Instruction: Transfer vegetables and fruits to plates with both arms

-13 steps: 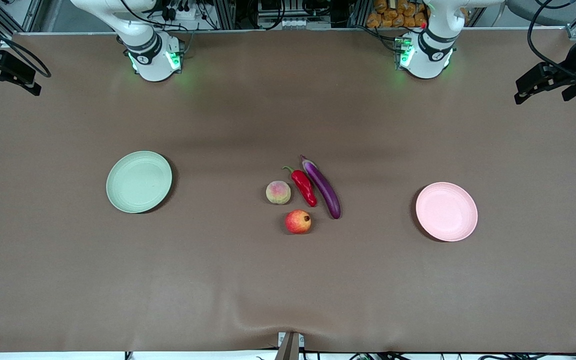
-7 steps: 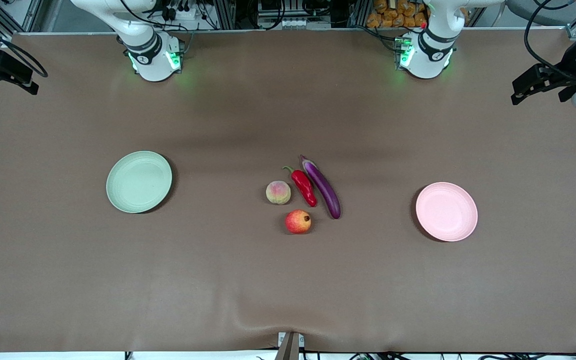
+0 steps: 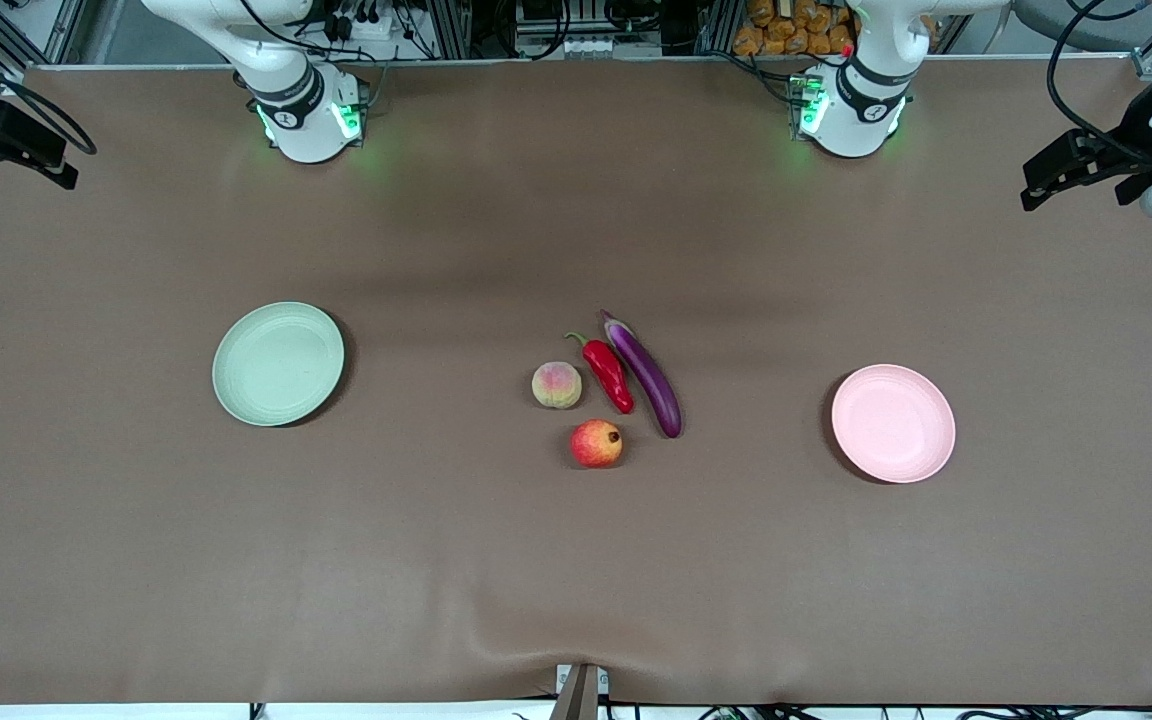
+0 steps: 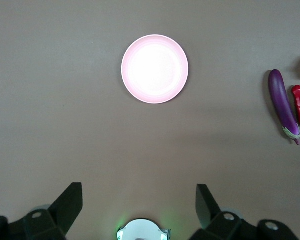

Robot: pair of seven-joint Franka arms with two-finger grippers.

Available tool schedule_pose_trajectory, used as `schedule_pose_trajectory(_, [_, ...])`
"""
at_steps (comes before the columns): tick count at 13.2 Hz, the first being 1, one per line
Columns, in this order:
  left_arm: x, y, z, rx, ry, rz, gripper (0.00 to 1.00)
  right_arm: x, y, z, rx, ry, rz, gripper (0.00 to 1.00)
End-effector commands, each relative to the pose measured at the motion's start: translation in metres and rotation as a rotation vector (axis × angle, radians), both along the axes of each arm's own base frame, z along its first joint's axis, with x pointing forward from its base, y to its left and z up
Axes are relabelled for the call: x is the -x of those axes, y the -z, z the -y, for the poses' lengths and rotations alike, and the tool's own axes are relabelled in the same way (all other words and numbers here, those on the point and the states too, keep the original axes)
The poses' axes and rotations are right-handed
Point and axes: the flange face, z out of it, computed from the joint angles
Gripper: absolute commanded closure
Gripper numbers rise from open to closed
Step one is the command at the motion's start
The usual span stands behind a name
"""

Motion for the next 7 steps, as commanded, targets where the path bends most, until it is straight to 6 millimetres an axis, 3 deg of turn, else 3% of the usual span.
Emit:
schedule_pose_trajectory(1, [-0.0012,0.0003,0.0003,0.006,0.018,-0.006,0.0,0.0009,-0.0016,0.0032,-0.014,-0.007,-0.008,0.0])
schedule_pose_trajectory(7, [-0.0037,0.0049,0.0029,0.007,0.021,-0.009,0.0,0.0009,-0.0016,0.0032,-0.014,-0.007,-0.008,0.0])
